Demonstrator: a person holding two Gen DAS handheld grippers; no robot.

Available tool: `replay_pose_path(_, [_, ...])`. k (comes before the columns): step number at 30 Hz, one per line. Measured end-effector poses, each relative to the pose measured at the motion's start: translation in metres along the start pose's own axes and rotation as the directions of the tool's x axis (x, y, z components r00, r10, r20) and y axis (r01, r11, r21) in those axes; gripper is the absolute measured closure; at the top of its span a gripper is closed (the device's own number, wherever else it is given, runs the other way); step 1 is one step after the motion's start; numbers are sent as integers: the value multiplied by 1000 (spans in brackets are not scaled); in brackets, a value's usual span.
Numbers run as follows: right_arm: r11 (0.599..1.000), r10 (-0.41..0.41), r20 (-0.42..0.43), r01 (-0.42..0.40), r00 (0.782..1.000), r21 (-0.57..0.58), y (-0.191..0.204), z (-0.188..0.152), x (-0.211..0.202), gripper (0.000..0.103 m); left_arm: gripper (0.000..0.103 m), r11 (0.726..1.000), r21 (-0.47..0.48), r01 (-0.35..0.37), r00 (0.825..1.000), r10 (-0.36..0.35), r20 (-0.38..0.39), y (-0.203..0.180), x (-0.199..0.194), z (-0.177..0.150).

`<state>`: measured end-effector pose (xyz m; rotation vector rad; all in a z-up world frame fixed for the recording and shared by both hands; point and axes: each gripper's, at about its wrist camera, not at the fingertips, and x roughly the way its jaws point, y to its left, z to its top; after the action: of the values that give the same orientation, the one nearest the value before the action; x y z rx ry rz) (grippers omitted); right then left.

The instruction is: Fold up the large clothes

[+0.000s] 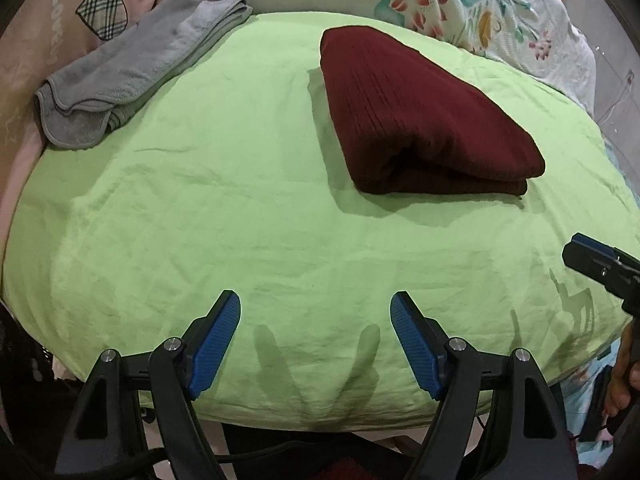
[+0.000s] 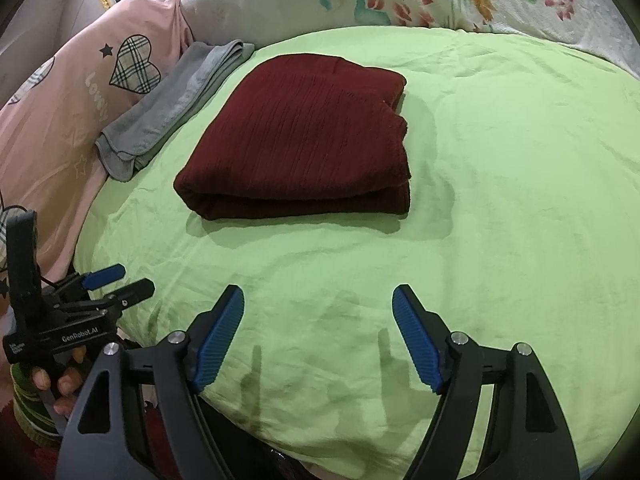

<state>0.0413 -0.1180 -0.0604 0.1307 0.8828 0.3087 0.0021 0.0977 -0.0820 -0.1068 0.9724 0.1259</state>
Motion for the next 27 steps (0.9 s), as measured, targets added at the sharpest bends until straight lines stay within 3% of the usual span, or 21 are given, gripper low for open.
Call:
replay_pose_path(13, [999, -7, -26, 6, 1000, -45, 12, -3, -1, 25, 24, 997, 53, -52, 998, 50, 40, -8, -22, 10])
replay_pose_path(27, [997, 8, -8, -8, 1000, -81, 15, 15, -12, 24, 22, 991, 83, -101, 990, 92, 109, -12, -41, 35])
